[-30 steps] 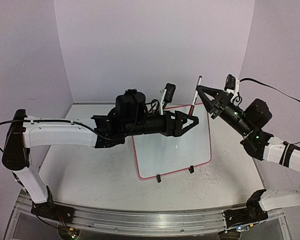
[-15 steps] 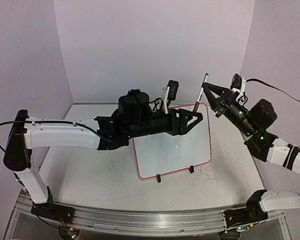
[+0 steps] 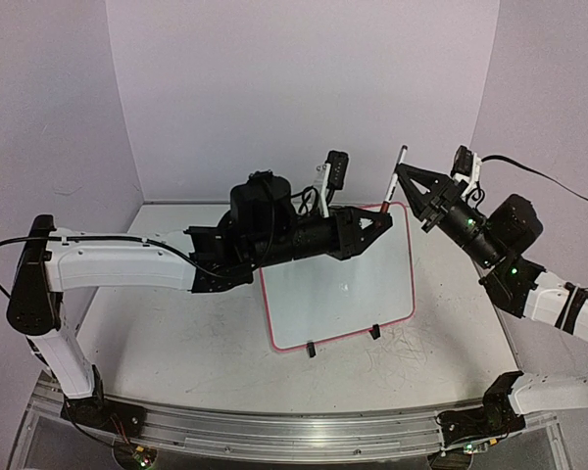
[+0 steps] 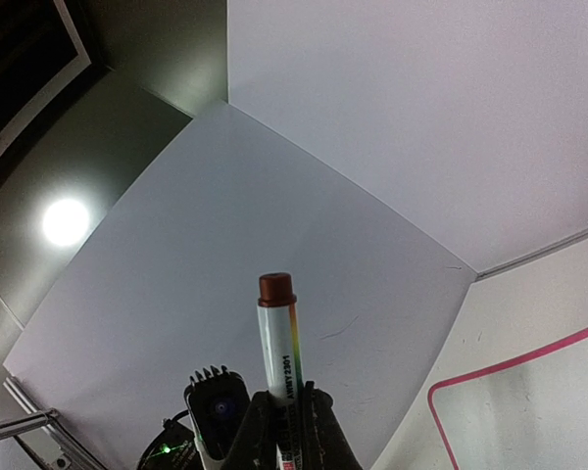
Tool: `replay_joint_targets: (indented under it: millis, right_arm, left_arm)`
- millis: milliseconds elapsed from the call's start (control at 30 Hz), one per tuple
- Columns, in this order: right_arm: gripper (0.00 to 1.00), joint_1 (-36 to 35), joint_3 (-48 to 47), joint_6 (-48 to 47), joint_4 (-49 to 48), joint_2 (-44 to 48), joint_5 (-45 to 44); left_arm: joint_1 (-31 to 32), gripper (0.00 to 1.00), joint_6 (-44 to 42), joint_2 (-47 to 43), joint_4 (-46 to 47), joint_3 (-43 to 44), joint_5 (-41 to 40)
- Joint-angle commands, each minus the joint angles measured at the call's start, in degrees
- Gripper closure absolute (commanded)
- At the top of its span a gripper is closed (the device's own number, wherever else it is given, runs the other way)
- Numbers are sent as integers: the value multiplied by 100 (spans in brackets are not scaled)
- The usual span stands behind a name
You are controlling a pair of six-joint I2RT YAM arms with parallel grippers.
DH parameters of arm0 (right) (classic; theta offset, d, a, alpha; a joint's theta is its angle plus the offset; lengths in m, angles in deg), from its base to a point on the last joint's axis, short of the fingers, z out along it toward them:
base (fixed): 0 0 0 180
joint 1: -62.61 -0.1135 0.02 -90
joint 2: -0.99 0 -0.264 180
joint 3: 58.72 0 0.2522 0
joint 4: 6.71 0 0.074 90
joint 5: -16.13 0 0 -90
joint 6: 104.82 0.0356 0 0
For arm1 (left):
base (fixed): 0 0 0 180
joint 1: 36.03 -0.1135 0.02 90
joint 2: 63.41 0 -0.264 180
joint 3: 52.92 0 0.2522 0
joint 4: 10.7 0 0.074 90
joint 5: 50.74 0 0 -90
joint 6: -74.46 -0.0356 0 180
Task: Write a sentence on the whiteboard
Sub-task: Open the pen cap from the whiteboard marker.
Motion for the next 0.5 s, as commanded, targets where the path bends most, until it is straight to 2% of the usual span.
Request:
replay_joint_targets:
  millis: [0, 133, 233, 467]
  right_arm:
    - [100, -56, -99, -93, -164, 87, -11]
    - [100, -57, -129, -62, -184, 67, -17]
    - [100, -63, -154, -81, -185, 67, -89]
    - [100, -56, -260, -266, -168, 132, -398]
  left_arm:
    - [24, 79, -85, -194, 219, 74, -165]
    - [24, 92, -99, -264, 214, -55, -269]
    - [24, 98, -71, -313, 210, -244, -302]
    - [24, 100, 175, -416, 217, -920, -16]
